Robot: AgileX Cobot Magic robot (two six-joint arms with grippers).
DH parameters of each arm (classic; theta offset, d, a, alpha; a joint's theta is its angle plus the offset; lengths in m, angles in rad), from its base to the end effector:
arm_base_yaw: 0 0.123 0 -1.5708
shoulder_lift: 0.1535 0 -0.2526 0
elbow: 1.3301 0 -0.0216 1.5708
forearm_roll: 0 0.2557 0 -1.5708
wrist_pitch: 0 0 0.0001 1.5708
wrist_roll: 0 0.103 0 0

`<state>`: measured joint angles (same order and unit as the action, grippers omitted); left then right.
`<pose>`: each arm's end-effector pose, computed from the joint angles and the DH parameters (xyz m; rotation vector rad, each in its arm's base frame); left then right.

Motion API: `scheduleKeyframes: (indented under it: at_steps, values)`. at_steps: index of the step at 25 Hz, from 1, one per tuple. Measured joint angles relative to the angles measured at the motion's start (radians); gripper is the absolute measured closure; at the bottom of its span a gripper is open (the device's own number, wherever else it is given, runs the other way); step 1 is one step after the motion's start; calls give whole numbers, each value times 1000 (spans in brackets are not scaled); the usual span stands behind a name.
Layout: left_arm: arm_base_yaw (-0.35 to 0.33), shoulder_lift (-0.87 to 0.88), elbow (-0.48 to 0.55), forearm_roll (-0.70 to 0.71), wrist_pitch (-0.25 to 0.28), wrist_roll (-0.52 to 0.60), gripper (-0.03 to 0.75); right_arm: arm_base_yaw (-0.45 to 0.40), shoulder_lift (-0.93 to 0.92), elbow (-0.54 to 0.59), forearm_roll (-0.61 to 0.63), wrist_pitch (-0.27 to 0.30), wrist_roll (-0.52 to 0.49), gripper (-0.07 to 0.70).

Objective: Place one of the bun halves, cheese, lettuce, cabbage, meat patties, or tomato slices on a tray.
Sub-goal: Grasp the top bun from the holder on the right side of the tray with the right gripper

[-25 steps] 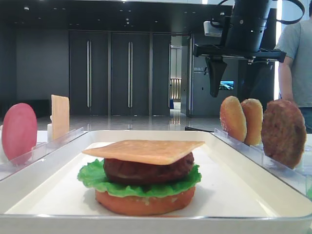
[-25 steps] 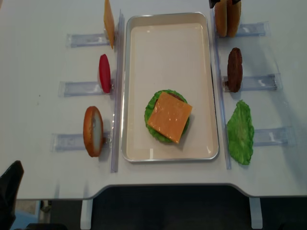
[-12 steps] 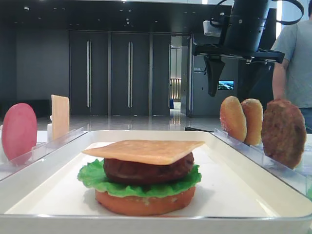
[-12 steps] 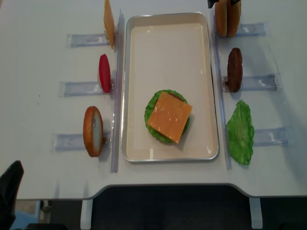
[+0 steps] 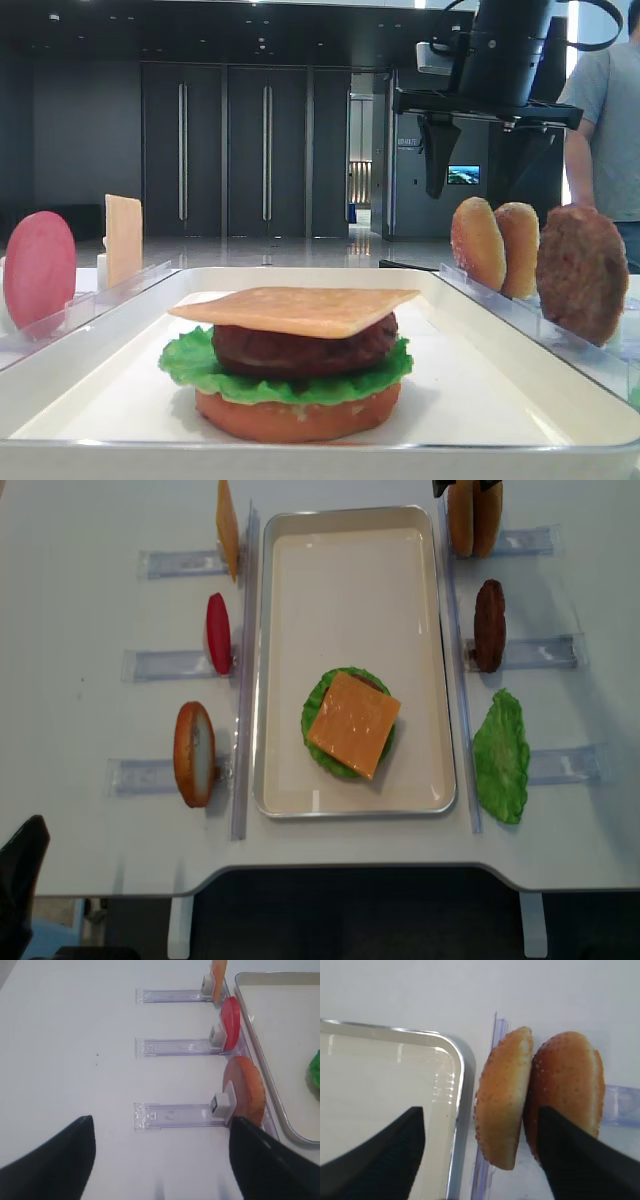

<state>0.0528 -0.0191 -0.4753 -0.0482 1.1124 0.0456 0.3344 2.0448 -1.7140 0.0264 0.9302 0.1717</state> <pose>0.0404 -0.0023 0.2632 -0.0040 2.1006 0.0010 0.4162 0.1469 0.1918 -0.2083 2.7503 0.1714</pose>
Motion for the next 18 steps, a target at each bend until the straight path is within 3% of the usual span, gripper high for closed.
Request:
scheduleKeyframes:
  at_steps: [18]
  values:
    - [0,0,0,0,0,0,74,1,0,0,4,-7,2,166]
